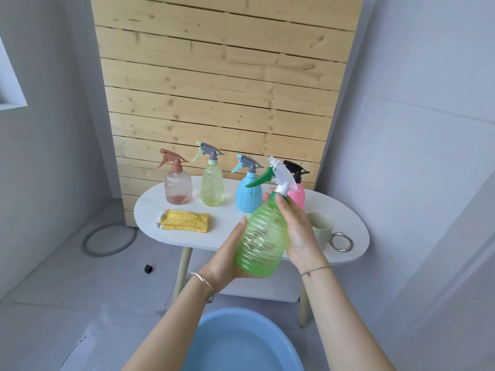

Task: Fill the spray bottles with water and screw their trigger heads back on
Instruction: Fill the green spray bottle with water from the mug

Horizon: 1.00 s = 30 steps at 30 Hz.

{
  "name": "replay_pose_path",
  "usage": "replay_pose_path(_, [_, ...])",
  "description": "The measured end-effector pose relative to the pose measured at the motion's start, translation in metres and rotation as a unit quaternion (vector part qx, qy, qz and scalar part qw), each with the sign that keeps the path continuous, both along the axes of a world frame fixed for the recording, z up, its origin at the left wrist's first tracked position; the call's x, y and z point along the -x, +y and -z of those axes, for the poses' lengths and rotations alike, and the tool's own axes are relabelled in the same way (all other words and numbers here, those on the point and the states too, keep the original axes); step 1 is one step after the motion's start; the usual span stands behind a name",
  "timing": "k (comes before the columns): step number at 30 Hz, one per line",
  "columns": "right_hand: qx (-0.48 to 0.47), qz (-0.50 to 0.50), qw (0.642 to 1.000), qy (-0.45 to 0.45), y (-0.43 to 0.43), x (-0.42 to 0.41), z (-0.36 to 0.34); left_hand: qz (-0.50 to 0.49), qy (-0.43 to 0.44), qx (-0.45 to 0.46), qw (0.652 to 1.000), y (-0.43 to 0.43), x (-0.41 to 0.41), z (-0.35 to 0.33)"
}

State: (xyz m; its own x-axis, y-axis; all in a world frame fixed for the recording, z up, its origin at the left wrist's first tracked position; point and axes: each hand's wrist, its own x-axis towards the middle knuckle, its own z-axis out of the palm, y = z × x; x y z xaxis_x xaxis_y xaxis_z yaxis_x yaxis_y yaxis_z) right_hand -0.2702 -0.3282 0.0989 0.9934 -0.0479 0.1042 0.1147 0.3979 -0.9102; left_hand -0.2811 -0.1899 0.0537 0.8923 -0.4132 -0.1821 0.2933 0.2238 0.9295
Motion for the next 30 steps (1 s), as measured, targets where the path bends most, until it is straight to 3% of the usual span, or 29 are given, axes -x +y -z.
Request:
replay_pose_path(2, [-0.002,-0.002,1.0,0.006,0.0,0.001,0.001,0.002,0.014,-0.015,1.0,0.0,0.0,-0.001])
replay_pose_path(7, [0.005,0.033,0.999,0.004,0.002,0.003,0.001,-0.063,-0.131,-0.058,0.988,0.0,0.003,-0.001])
replay_pose_path(11, [0.022,0.024,0.999,0.011,-0.003,0.003,0.0,0.01,-0.057,-0.007,0.998,0.002,0.004,-0.001])
replay_pose_path(13, [0.024,0.024,0.999,0.014,-0.002,0.003,0.002,0.018,-0.075,-0.034,0.996,0.0,0.006,0.0])
replay_pose_path(16, [0.02,0.047,0.999,0.011,0.001,0.003,0.004,-0.057,-0.152,-0.09,0.983,-0.001,0.009,0.0])
replay_pose_path(21, [-0.01,0.061,0.998,0.015,-0.002,-0.002,0.006,-0.013,-0.101,-0.04,0.994,0.0,0.004,0.003])
replay_pose_path(27, [0.03,0.102,0.994,0.003,0.003,-0.003,0.005,-0.024,-0.123,-0.07,0.99,0.002,0.003,0.0])
replay_pose_path(30, [0.051,0.145,0.987,-0.047,-0.003,-0.013,-0.015,-0.001,-0.132,-0.101,0.986,0.013,-0.002,0.0])
